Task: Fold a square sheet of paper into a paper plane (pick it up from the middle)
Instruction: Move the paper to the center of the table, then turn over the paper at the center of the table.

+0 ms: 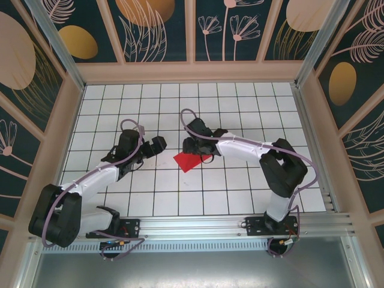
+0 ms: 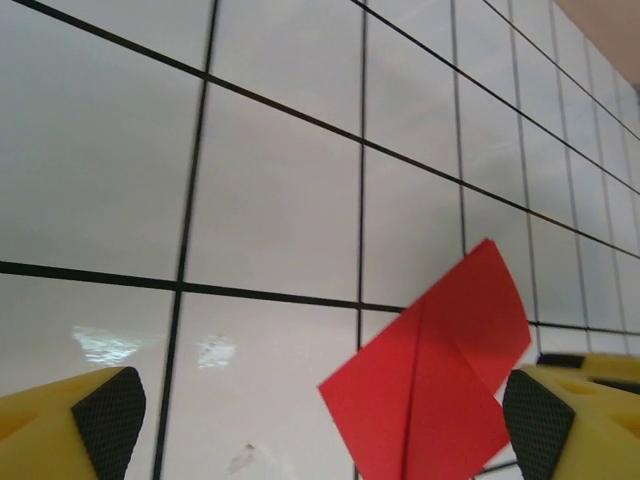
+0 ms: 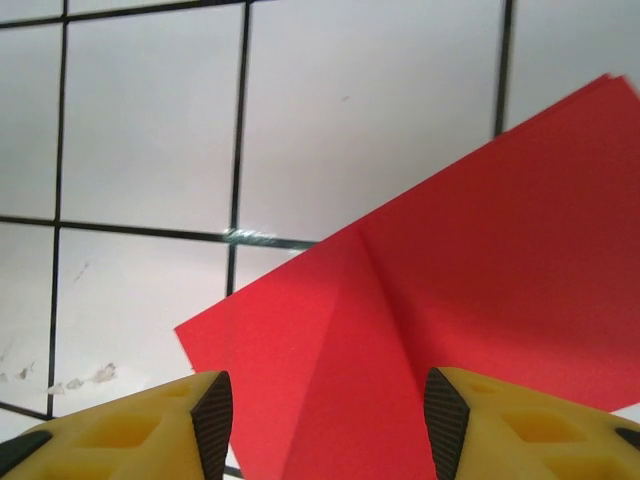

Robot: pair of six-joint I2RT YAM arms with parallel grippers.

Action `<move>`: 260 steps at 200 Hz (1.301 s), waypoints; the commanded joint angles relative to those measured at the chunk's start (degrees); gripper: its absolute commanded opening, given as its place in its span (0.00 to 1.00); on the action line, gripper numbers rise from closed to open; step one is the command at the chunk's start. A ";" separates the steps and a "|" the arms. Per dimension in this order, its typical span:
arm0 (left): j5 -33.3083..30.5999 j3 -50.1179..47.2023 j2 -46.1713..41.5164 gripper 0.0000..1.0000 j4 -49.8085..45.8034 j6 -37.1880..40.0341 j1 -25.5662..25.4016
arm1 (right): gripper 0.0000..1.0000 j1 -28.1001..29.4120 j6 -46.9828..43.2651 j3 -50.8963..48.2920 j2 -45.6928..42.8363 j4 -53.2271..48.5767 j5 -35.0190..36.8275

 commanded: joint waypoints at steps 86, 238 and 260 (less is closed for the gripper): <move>10.29 -0.97 6.27 0.81 11.55 -2.09 -5.40 | 0.54 -8.46 0.91 -12.77 -4.27 11.81 -21.02; 11.24 -2.37 7.71 0.82 12.93 -5.74 -5.40 | 0.34 -8.64 6.59 -16.76 -0.49 20.82 -28.00; 11.26 -2.86 7.40 0.82 13.61 -6.67 -5.40 | 0.28 -8.47 8.49 -17.40 -0.17 22.96 -28.47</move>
